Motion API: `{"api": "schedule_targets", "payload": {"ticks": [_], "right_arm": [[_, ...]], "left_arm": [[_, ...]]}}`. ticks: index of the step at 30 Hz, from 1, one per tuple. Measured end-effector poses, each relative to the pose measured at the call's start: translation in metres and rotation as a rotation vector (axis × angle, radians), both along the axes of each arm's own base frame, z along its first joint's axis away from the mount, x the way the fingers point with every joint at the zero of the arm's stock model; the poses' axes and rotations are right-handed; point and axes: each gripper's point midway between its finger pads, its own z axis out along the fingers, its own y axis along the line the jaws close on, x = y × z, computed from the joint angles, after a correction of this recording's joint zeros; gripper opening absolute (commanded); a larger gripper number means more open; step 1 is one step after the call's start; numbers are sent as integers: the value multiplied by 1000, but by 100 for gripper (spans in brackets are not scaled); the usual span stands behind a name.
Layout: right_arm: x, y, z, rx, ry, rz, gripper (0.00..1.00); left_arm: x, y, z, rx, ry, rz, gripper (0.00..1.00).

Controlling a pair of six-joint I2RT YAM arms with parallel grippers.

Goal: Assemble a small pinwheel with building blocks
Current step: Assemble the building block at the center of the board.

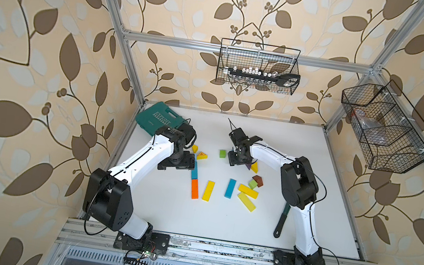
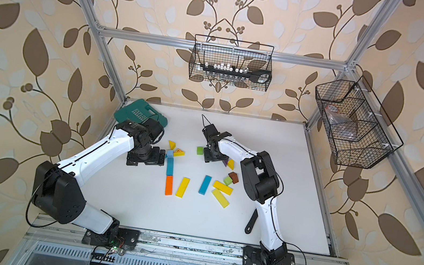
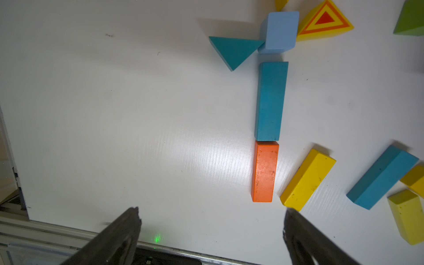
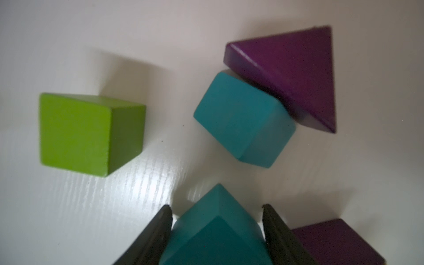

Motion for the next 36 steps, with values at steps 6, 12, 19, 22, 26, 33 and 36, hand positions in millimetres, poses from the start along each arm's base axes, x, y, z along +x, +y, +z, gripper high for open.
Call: {"api": "schedule_targets", "payload": {"ticks": [6, 12, 19, 22, 26, 33, 36], "right_arm": [[7, 3, -1, 2, -6, -16, 47], [24, 9, 0, 7, -39, -42, 45], [45, 13, 0, 25, -71, -76, 45], [56, 12, 1, 33, -86, -91, 45], [72, 8, 2, 44, -110, -111, 45], [74, 5, 1, 52, -126, -121, 45], [59, 6, 1, 50, -114, -116, 45]], "left_arm": [[1, 3, -1, 8, 1, 0, 99], [3, 6, -4, 23, 11, -7, 99], [3, 8, -5, 26, 14, -3, 99], [3, 7, -5, 26, 15, -3, 99], [3, 7, -7, 29, 22, -4, 99], [3, 7, -9, 31, 27, -4, 99], [3, 7, -9, 30, 27, -4, 99]]}}
